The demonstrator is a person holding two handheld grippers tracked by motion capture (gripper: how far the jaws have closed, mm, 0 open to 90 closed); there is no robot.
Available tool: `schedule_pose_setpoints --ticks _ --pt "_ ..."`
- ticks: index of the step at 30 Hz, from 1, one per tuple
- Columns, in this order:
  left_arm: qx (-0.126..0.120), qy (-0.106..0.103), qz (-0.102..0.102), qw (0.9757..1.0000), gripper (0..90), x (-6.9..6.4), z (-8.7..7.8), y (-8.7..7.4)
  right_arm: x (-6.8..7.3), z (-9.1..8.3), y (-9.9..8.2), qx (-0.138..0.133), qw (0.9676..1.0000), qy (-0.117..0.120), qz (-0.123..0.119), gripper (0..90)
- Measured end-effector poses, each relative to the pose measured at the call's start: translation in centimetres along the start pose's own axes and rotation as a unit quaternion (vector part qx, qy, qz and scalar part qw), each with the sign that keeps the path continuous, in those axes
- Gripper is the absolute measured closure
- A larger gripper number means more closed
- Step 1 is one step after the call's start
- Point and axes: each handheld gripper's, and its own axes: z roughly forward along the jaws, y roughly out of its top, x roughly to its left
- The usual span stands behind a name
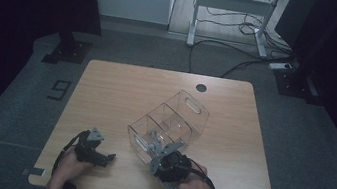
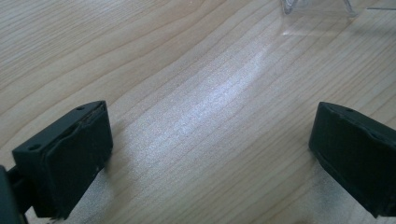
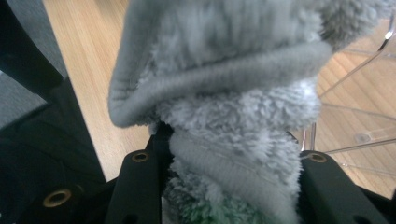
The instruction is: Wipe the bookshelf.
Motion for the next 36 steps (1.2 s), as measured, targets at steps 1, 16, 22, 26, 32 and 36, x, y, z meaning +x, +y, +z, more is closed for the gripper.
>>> schedule_pose_setpoints --ticks 1,16,22,26,32,36 --pt "0.000 0.000 0.000 1.0000 0.0 0.0 0.0 0.0 0.0 0.2 -0.1 0.005 1.0000 -0.001 -0.001 57.7" --pt "-0.001 0.000 0.000 1.0000 0.0 0.0 0.0 0.0 -0.4 3.1 -1.9 0.038 0.9991 0.013 0.012 57.4" --pt "-0.002 0.000 0.000 1.0000 0.0 0.0 0.0 0.0 -0.3 1.9 -2.1 0.033 0.9994 0.007 -0.001 57.0" --pt "-0.002 0.000 -0.001 1.0000 0.0 0.0 0.0 0.0 -0.3 0.6 -2.4 0.023 0.9997 0.007 -0.002 57.0" --pt "-0.003 0.001 -0.001 1.0000 0.0 0.0 0.0 0.0 -0.3 -1.7 -2.8 0.006 1.0000 0.004 -0.002 57.1" --pt "-0.003 0.001 -0.001 1.0000 0.0 0.0 0.0 0.0 -0.4 -3.0 -3.2 -0.004 1.0000 -0.001 0.002 57.1"
